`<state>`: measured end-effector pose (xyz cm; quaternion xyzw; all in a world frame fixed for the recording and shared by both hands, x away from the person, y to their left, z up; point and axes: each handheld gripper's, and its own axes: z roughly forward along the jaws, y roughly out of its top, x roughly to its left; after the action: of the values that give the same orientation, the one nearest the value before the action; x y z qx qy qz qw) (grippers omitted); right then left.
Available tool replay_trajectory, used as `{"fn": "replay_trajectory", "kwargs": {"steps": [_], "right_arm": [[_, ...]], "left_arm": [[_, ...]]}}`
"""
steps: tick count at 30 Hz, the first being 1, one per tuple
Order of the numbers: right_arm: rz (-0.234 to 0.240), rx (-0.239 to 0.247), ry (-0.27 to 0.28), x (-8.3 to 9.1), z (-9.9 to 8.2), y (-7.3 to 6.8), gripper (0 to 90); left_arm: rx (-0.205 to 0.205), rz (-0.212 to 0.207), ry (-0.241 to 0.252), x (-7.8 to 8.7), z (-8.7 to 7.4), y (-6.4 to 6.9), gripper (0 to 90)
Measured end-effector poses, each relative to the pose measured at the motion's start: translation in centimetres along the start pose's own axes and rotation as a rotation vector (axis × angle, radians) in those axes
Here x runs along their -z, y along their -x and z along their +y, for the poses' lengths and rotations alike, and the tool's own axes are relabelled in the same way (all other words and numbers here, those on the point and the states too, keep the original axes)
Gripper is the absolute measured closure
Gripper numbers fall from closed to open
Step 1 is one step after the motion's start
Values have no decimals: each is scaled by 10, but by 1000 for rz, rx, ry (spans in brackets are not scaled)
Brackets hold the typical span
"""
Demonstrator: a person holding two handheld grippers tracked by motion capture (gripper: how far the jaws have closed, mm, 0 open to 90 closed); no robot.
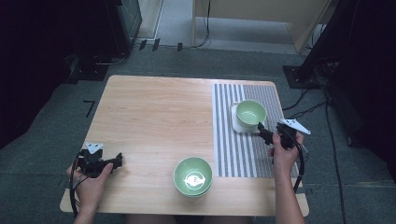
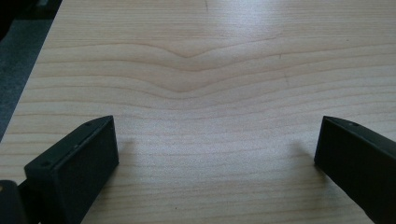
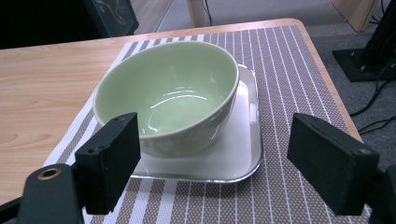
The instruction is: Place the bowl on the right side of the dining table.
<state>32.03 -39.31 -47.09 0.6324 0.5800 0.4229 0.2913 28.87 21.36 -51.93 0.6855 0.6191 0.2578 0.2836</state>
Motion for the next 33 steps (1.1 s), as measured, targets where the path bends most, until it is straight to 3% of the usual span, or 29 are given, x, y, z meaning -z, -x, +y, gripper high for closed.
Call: {"fn": "replay_trajectory", "kwargs": {"steps": [11, 18, 33], "right_arm": [[9, 9, -25, 16, -16, 6, 175], [-12, 7, -38, 25, -27, 12, 179], [-25, 8, -59, 34, -43, 17, 186]], "left_arm": [[1, 0, 1, 0, 0, 0, 0], [1, 0, 1, 0, 0, 0, 0], [1, 0, 1, 0, 0, 0, 0]]}}
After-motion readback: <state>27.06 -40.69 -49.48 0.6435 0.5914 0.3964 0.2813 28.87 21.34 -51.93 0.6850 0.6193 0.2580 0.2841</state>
